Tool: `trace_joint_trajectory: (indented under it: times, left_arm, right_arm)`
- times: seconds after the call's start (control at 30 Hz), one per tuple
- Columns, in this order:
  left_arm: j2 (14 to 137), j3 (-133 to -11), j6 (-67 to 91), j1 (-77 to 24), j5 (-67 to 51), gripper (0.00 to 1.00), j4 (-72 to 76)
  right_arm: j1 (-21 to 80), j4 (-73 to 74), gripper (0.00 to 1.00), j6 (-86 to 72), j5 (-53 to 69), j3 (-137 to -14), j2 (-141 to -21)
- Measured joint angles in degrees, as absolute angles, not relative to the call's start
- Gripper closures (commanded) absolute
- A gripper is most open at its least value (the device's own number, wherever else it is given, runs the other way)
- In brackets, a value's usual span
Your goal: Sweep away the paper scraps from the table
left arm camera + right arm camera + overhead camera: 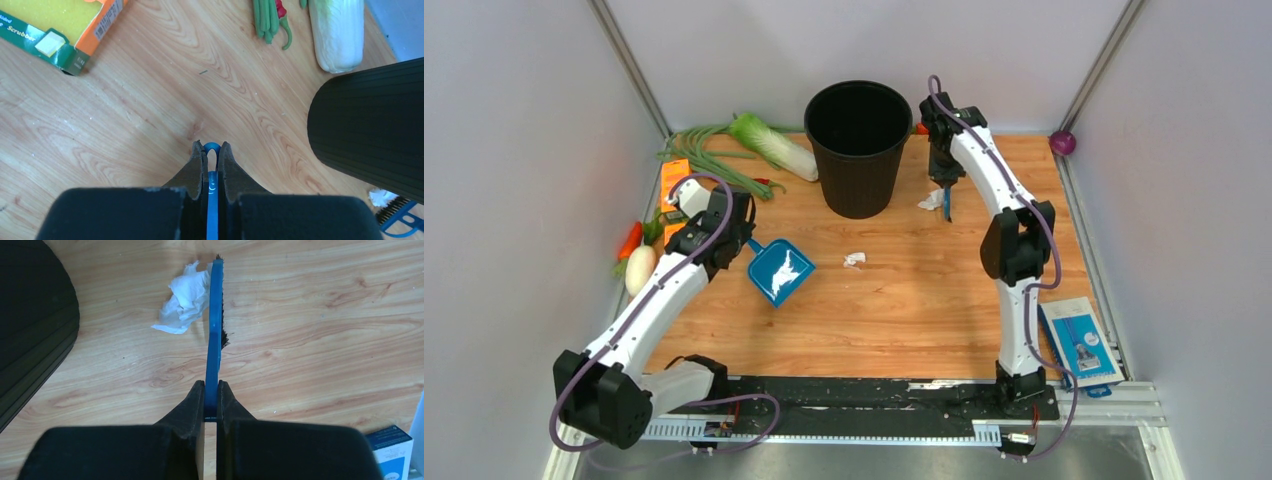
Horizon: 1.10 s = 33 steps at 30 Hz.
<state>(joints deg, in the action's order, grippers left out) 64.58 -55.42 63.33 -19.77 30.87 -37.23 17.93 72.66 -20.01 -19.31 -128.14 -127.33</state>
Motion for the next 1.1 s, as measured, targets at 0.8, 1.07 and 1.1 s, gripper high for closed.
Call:
trace_joint_trajectory:
  times: [0.8,1.07,1.1]
  left_arm:
    - [70.61,-59.33,57.12,-19.77,31.31,1.0,-33.78]
    - [70.61,-59.33,57.78,-19.77,29.82,1.0,-33.8]
    - [70.61,-59.33,57.84,-19.75,29.61,1.0,-33.8]
  right_arm:
    - [14.92,65.95,1.0,-22.68,-15.64,-131.26,-121.36]
    - [13.89,62.11,1.0,-23.33,-9.43,-127.76,-127.61]
    - [13.89,62.08,1.0,-23.42,-8.16,-126.43,-127.55]
